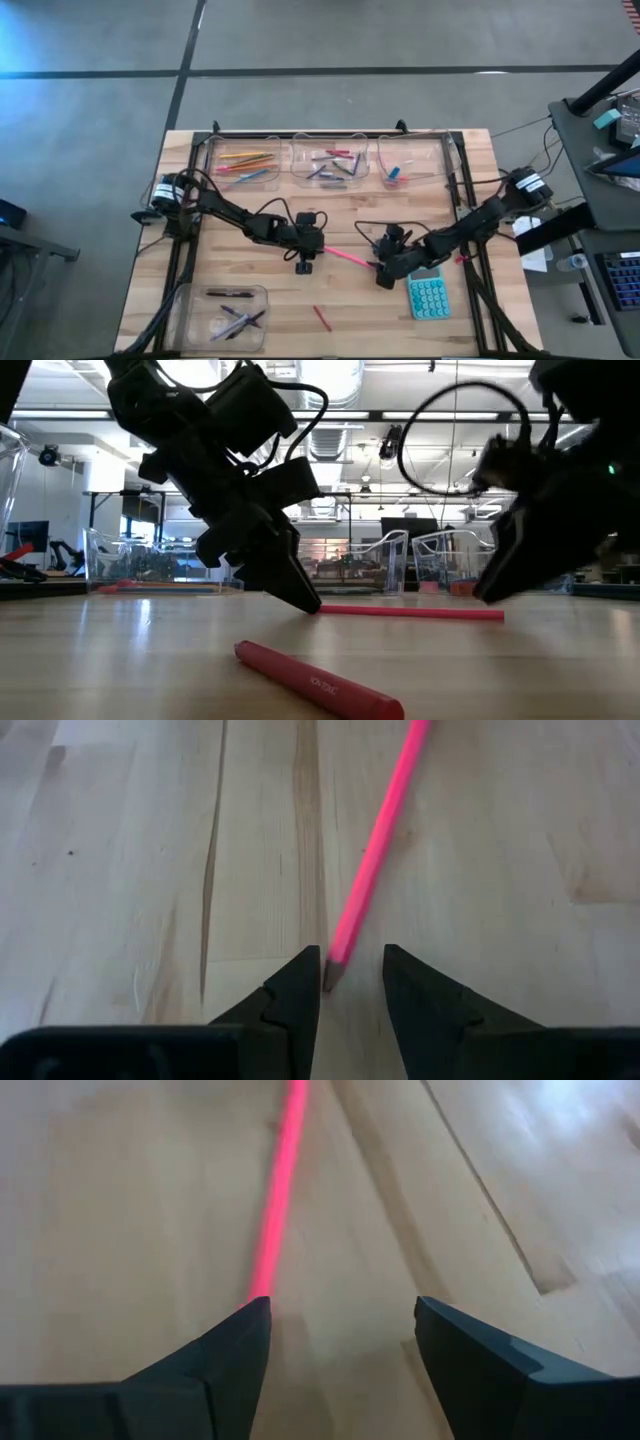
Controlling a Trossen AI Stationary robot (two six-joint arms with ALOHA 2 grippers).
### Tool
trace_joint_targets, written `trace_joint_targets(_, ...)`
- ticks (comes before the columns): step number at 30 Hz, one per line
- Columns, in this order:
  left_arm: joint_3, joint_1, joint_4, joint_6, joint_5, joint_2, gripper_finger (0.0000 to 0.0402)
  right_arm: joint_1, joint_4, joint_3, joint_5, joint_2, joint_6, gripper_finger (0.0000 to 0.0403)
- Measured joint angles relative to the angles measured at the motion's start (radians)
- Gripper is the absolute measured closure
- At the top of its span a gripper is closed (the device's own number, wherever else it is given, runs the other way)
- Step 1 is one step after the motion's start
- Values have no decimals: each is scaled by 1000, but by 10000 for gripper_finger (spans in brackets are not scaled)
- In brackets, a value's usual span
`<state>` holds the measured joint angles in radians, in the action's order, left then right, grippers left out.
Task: Sort crayons/erasers/pens/pencils in bins
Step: Put the pink pencil into the top left transparent bin
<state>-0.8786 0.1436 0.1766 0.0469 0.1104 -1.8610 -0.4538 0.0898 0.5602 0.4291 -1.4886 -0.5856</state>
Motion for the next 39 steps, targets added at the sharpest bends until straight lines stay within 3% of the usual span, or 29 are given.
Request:
trace_joint_targets(6, 2, 0, 8, -1, -1, -1, 304, -17, -14, -2, 12, 107, 1, 165)
trace_joint_targets(10, 2, 0, 9, -1, -1, -1, 304, -60, -2, -2, 14, 111, -25, 165)
trace_joint_targets(24, 4, -4, 23, -1, -5, -3, 304, -129, 94, 25, 92, -173, -158, 165)
trace_joint_targets(31, 6, -4, 26, -1, -4, -3, 304, -129, 70, 36, 85, -227, -173, 166)
trace_joint_targets(39, 9, -4, 28, 0, -4, -3, 304, -135, 35, 36, 74, -179, -164, 232)
